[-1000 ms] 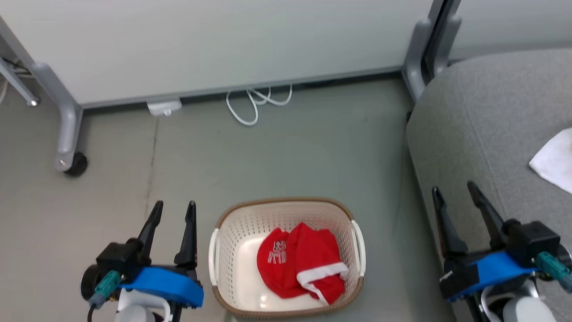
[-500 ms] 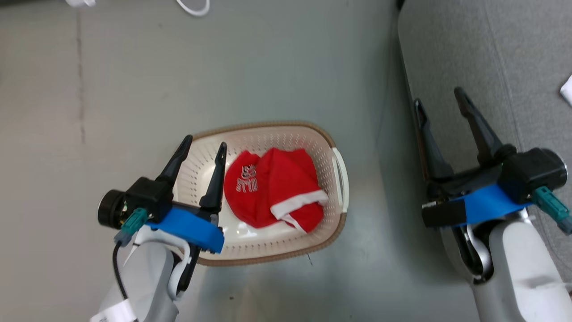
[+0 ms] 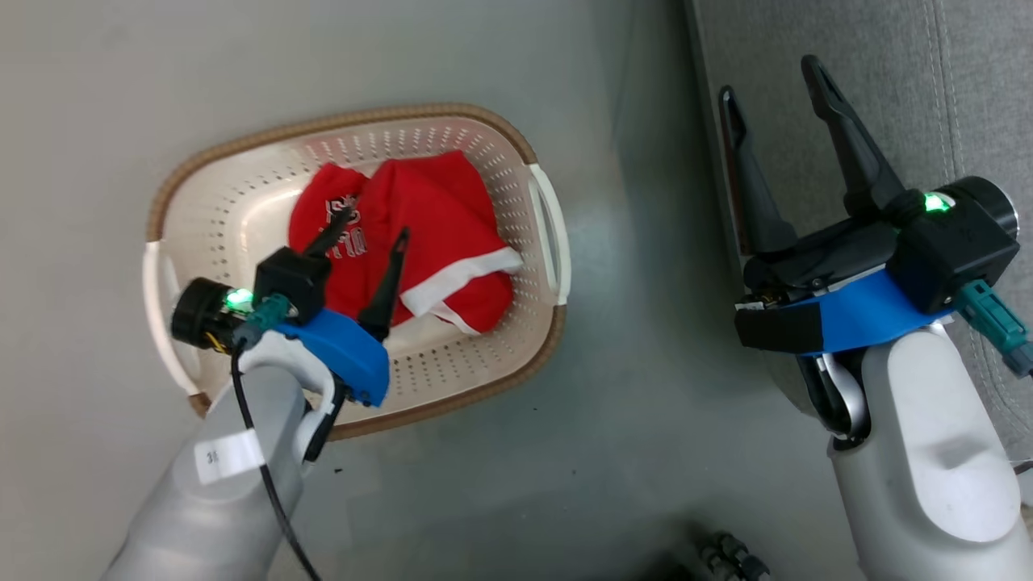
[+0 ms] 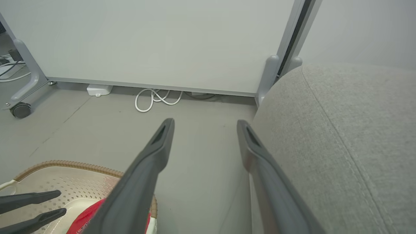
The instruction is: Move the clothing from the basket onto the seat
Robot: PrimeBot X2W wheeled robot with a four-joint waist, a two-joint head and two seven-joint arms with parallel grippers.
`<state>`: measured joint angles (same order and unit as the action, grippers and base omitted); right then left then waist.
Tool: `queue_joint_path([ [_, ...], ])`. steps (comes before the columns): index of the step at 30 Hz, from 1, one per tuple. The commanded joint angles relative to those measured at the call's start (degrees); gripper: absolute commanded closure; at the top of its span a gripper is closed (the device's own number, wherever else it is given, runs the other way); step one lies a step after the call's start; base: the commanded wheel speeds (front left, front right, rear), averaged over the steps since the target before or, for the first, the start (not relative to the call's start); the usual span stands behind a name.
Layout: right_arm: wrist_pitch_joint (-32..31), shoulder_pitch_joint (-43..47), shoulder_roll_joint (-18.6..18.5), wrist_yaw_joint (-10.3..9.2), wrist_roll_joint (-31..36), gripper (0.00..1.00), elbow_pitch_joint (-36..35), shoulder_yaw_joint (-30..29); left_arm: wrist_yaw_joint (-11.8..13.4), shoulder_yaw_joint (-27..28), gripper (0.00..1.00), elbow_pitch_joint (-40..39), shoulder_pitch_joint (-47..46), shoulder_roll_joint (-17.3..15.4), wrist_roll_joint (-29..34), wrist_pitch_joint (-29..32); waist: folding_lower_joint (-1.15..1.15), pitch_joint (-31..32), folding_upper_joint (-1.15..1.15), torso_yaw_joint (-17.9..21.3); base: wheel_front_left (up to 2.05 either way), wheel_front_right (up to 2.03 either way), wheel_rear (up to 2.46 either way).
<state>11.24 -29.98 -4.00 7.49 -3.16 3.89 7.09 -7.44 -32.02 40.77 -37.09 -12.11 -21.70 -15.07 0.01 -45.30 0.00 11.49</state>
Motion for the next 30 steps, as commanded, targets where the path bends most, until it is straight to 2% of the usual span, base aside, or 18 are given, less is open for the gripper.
queue_joint_path([
  [1,0.43,-1.19,0.36,0.01,-0.38,0.00,-0.08,0.43,-0.05,-0.42,0.00,2.03,-2.09,-0.34,-0.82,-0.16,-0.01,-3.25,0.00,2.56,0.00,0.00,0.00],
  [12,2.06,-3.44,1.13,0.01,-1.36,0.00,-1.35,4.06,-0.05,-3.43,0.00,16.29,-10.54,-0.63,-6.68,2.66,-0.01,-9.50,0.00,5.30,0.00,0.00,0.00],
  [21,3.00,-4.09,1.17,0.01,-3.93,0.00,-1.60,6.53,-0.05,-3.13,0.00,22.42,-14.23,0.81,-10.40,4.56,-0.01,-11.96,0.00,6.62,0.00,0.00,0.00],
  [30,3.57,-3.43,1.18,0.02,-5.02,0.00,-1.36,7.37,-0.05,-3.00,0.00,24.40,-16.35,1.93,-15.22,5.81,-0.01,-13.15,0.00,7.90,0.00,0.00,0.00],
])
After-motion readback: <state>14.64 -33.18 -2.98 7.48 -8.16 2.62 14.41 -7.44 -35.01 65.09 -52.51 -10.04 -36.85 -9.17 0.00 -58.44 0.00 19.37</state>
